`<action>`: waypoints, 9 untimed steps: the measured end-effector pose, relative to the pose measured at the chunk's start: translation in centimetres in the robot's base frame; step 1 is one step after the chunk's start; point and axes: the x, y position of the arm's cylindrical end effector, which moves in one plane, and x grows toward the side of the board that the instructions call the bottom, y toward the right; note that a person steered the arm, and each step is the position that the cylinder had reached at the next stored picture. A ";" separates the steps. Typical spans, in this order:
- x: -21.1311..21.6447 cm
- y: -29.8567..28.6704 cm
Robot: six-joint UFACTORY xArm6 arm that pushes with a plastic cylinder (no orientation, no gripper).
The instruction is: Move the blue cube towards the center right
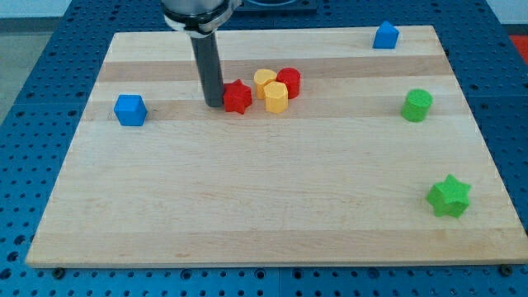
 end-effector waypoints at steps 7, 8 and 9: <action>-0.4 -18.2; 1.1 -15.0; 2.9 -10.3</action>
